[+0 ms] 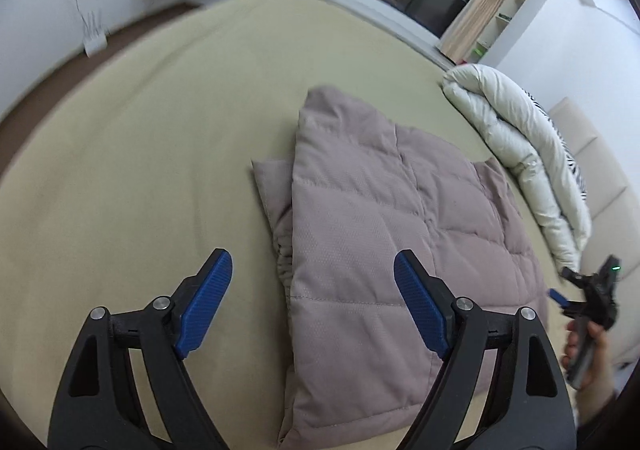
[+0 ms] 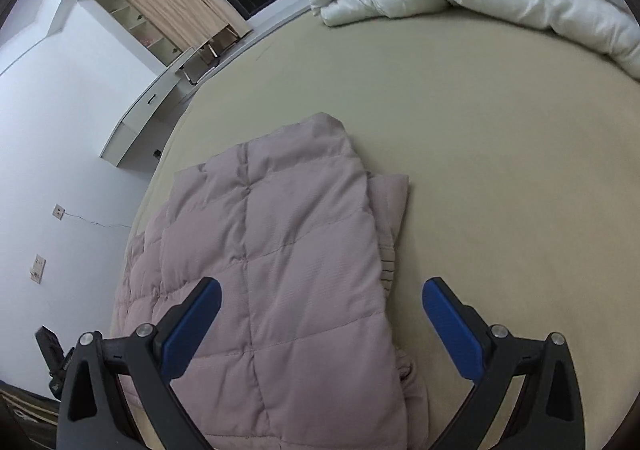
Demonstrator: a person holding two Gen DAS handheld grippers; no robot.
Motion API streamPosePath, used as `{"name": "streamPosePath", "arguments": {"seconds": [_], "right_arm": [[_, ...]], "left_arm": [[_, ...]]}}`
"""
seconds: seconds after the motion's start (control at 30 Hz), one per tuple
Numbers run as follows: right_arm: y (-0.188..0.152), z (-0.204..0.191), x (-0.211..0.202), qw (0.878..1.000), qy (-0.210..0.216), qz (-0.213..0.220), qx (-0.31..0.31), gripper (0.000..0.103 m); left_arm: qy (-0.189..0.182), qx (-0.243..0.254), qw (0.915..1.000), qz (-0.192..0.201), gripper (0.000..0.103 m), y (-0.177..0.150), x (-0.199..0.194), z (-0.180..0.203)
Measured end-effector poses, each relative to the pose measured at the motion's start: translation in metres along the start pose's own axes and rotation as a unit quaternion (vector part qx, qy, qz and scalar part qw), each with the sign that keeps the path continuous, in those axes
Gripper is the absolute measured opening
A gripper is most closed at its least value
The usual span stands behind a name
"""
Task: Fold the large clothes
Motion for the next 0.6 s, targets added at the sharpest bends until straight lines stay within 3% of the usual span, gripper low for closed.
{"name": "streamPosePath", "arguments": {"seconds": [0.07, 0.2, 0.3, 0.37, 0.43, 0.6], "right_arm": [[-0.003, 0.01, 0.012, 1.0, 0.01, -0.025, 0.011, 0.103], [-0.017, 0.019, 0.035, 0.997, 0.03, -0.075, 0.02, 0.103], [-0.028, 0.018, 0.047, 0.993, 0.062, -0.102, 0.024, 0.095], [-0.032, 0.013, 0.052, 0.991, 0.085, -0.1, 0.022, 0.095], [-0.035, 0.008, 0.056, 0.989, 0.105, -0.105, 0.027, 0.089], [-0.04, 0.0, 0.071, 0.983, 0.13, -0.13, 0.025, 0.088]], "left_arm": [[-0.033, -0.03, 0.998, -0.045, 0.083, -0.01, 0.013, -0.003], [-0.087, -0.079, 0.9884, -0.095, 0.083, -0.026, 0.031, -0.006], [-0.122, -0.11, 0.9801, -0.113, 0.082, -0.033, 0.044, -0.008], [-0.135, -0.125, 0.9752, -0.123, 0.074, -0.037, 0.055, -0.014], [-0.152, -0.155, 0.9675, -0.129, 0.072, -0.038, 0.066, -0.021], [-0.178, -0.185, 0.9553, -0.146, 0.072, -0.032, 0.09, -0.027]]}}
Point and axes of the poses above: each gripper's, at about its wrist camera, not at the fingertips, and x roughly the way its jaws point, z to its right, y to its top, the point moved 9 cm from there along x, roughly the way its jaws point, and after that the axes turned 15 degrees about z, right-handed, at the moved point
